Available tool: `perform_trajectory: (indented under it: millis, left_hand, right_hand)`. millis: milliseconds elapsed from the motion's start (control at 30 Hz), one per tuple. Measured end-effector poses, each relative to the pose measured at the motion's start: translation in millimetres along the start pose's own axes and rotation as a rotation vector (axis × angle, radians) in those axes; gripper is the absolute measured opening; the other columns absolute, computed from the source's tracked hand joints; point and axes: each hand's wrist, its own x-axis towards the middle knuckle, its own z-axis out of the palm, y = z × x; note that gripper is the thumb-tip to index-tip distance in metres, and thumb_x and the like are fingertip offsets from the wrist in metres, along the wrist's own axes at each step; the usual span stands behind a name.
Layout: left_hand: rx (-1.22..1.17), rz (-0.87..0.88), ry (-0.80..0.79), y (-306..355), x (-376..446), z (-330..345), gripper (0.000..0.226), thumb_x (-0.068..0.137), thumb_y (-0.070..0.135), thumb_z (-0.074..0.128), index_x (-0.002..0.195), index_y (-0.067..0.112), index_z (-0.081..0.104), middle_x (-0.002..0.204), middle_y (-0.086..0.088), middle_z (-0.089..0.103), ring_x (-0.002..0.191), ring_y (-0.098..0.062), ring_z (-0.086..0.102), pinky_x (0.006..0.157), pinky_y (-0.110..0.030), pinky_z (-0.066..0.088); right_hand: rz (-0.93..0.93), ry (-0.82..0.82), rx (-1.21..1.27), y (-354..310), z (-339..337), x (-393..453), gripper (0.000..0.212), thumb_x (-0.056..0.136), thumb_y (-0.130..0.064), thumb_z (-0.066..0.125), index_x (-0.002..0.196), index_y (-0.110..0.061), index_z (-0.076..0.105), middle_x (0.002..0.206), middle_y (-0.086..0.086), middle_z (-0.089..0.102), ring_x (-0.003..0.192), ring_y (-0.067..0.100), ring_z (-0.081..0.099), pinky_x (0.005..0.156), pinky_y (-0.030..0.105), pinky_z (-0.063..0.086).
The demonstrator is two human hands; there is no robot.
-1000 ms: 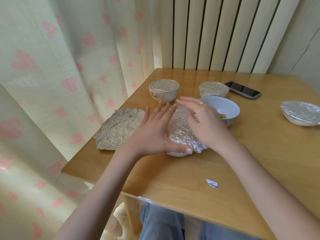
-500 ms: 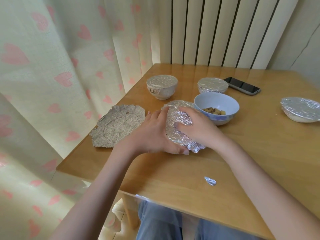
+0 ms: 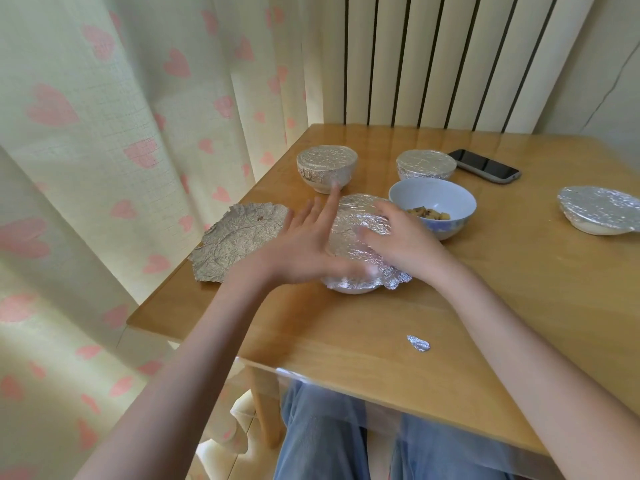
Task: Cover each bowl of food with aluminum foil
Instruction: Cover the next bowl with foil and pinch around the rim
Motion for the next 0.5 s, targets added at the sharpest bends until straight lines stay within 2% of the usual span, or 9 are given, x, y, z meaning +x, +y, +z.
perform_trajectory:
  millis: [33,100,167,200,267,333,400,500]
  left_hand:
    - [-0.057,0.025,0.069,-4,-1,-4,0.119,0.061,0.089,0.036,0.149,0.034,-0.024,0.163,0.003,-0.012,0.148,-0.012,-0.013,0.121,-0.044,-0.01]
    - [-0.214,0.068,0.242,-13,1,-9,0.099,0.075,0.082,0.026,0.152,0.035,-0.013,0.163,0.007,-0.001,0.149,-0.008,-0.002,0.122,-0.043,0.001]
    - [-0.374,0.066,0.345,-15,5,-12,0.085,0.084,0.077,0.022,0.155,0.032,0.008,0.161,0.01,0.019,0.147,-0.006,0.016,0.12,-0.035,0.014]
    - [-0.424,0.054,0.355,-14,9,-11,0.079,0.088,0.074,0.02,0.154,0.03,0.021,0.158,0.011,0.028,0.144,-0.005,0.023,0.115,-0.03,0.019]
    - [-0.426,0.031,0.333,-8,17,-7,0.07,0.096,0.067,0.017,0.148,0.026,0.039,0.151,0.01,0.039,0.136,-0.004,0.033,0.104,-0.022,0.026]
    - [-0.423,0.018,0.29,-6,25,1,0.068,0.098,0.062,0.017,0.145,0.022,0.044,0.146,0.005,0.048,0.133,-0.008,0.04,0.103,-0.025,0.029]
    - [-0.438,0.001,0.251,-7,31,10,0.066,0.1,0.056,0.017,0.143,0.017,0.047,0.142,-0.001,0.053,0.132,-0.013,0.045,0.103,-0.026,0.03]
    - [-0.48,-0.032,0.269,-10,37,18,0.064,0.102,0.052,0.016,0.139,0.014,0.053,0.138,-0.001,0.056,0.128,-0.012,0.048,0.101,-0.023,0.03]
  right_hand:
    - [-0.039,0.054,-0.023,1,-2,-3,0.062,0.093,-0.04,0.055,0.145,-0.012,0.034,0.146,0.004,0.043,0.134,0.019,0.04,0.104,0.029,0.033]
    - [-0.12,0.221,-0.058,2,-7,-8,0.051,0.098,-0.03,0.049,0.144,-0.011,0.039,0.142,0.006,0.048,0.13,0.019,0.044,0.101,0.025,0.033]
    - [-0.176,0.355,-0.025,0,-12,-8,0.04,0.1,-0.022,0.044,0.139,-0.011,0.047,0.135,0.006,0.055,0.125,0.019,0.049,0.098,0.023,0.034]
    - [-0.182,0.363,0.016,-2,-14,-5,0.038,0.101,-0.02,0.042,0.136,-0.011,0.051,0.132,0.006,0.058,0.122,0.019,0.052,0.096,0.022,0.036]
    - [-0.163,0.267,0.057,-8,-14,5,0.035,0.102,-0.02,0.04,0.133,-0.011,0.053,0.123,0.001,0.061,0.112,0.015,0.056,0.086,0.017,0.037]
    - [-0.146,0.147,-0.004,-9,-7,13,0.033,0.102,-0.023,0.039,0.122,-0.008,0.06,0.096,-0.002,0.063,0.083,0.012,0.058,0.067,0.023,0.038]
    - [-0.115,0.086,-0.014,-5,3,17,0.033,0.102,-0.025,0.038,0.103,-0.002,0.062,0.069,0.0,0.055,0.055,0.011,0.045,0.051,0.029,0.03]
    - [-0.055,0.081,0.076,2,13,18,0.028,0.102,-0.023,0.036,0.099,-0.007,0.059,0.063,0.002,0.049,0.049,0.011,0.04,0.044,0.024,0.029]
